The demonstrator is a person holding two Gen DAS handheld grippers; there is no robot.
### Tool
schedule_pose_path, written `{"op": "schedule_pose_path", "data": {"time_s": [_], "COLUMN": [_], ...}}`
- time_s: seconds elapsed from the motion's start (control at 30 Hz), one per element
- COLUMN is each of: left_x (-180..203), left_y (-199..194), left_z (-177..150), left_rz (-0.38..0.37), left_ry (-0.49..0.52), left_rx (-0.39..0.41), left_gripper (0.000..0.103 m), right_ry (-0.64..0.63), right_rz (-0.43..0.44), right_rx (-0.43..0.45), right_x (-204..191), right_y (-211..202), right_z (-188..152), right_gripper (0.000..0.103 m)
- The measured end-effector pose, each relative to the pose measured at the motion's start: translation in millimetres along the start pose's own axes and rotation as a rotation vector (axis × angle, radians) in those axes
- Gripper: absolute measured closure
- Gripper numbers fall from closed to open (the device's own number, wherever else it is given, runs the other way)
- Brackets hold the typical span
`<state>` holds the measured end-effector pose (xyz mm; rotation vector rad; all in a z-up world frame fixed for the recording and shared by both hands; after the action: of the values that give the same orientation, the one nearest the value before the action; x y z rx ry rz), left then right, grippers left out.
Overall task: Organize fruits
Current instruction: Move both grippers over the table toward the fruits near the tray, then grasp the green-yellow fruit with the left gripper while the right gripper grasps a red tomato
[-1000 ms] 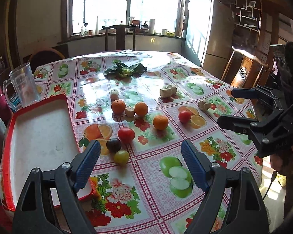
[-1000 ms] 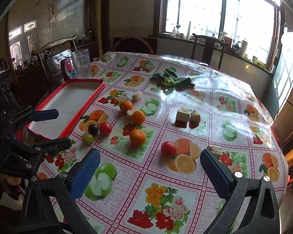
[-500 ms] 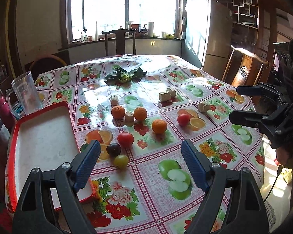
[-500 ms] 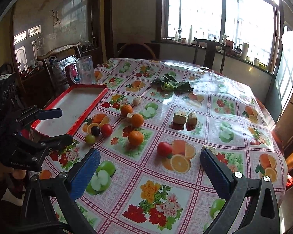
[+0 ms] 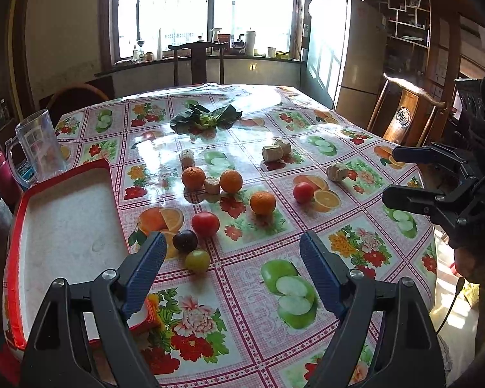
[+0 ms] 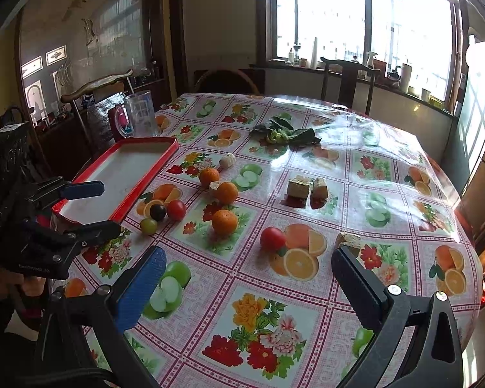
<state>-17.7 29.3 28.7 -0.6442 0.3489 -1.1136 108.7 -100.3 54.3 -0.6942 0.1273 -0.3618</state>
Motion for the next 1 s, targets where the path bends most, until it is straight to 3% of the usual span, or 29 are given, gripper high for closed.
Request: {"op": "schedule_pose_path", "data": {"time_s": [0.27,0.5,0.7,0.77,1.0], "left_x": [-3,-16,-23,-23,-25], "left_y": [7,33,61,69,83], "left_z": [-4,-15,-25,-28,-34], "left_rz": [-0.015,-0.039,-0.025,-0.021,-0.007], "left_ry": [-0.017,-0.075,-0.094,-0.096,-0.102], "left_rx": [-0.020,-0.085,-0.153,-0.176,-0.212], "left_gripper": [0.018,0.018,0.018,0.024,0.031], "right_ry": [0.018,0.068,0.154,0.167,0.105], "right_rz": [0.009,0.009,0.025,0.046,0.051], "right_rx": [-0.013,-0.063,-0.127,-0.145,-0.181], "right_x": [5,21,43,45,29], "right_y": [9,40,73,84,115], "right_z": [-5,-20,-30,-31,-26], "right_gripper": [0.000,0.002,0.018,0.030,0.037]}}
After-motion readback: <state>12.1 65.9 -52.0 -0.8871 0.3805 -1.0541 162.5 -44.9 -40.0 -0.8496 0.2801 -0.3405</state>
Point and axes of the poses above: each gripper's, at about its wrist camera, not at the fingertips, and y roughly the way its jaws point, x to its right, z to its top, the point moved 5 cm from there along y, roughly the way its jaws point, and after that the axes turned 1 degree about -y, right-handed, at the moved point
